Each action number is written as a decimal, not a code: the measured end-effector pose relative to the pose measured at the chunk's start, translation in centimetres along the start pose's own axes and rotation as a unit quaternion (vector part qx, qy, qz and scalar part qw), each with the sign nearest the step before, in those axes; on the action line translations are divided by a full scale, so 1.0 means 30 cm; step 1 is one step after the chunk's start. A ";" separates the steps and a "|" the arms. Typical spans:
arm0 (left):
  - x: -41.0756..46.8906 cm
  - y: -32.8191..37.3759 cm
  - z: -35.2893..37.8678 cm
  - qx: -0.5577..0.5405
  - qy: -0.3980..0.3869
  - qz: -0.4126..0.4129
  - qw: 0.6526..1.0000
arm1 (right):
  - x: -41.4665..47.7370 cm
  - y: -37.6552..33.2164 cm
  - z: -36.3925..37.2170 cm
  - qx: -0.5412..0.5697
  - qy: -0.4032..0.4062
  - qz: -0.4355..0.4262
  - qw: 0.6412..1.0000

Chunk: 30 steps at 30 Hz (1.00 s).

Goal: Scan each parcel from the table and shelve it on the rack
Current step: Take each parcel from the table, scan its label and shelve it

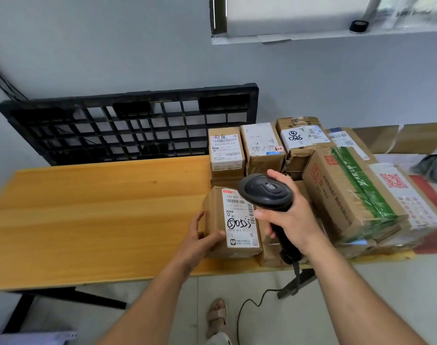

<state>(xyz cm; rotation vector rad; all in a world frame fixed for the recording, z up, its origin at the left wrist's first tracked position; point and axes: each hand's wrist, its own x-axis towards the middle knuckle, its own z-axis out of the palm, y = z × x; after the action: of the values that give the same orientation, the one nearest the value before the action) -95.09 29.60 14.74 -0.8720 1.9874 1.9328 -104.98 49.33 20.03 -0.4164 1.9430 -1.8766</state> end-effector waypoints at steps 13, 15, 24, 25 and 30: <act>-0.106 0.086 -0.121 -0.026 0.085 0.115 0.989 | -0.165 -0.175 0.085 0.038 -0.056 -0.065 0.996; -0.131 0.093 -0.133 -0.032 0.101 0.139 0.985 | -0.207 -0.206 0.102 0.049 -0.071 -0.081 0.993; -0.241 0.105 -0.190 -0.044 0.145 0.196 0.969 | -0.314 -0.266 0.139 0.024 -0.103 -0.132 0.986; -0.253 0.104 -0.195 -0.043 0.151 0.200 0.967 | -0.322 -0.267 0.141 0.021 -0.104 -0.133 0.985; -0.312 0.093 -0.221 -0.043 0.173 0.211 0.961 | -0.351 -0.274 0.166 0.022 -0.116 -0.135 0.984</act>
<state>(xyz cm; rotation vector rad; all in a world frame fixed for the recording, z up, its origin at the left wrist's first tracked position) -87.65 25.40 22.89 -0.9180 2.4773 2.2302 -93.91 49.61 29.03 -0.8824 1.7580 -1.9259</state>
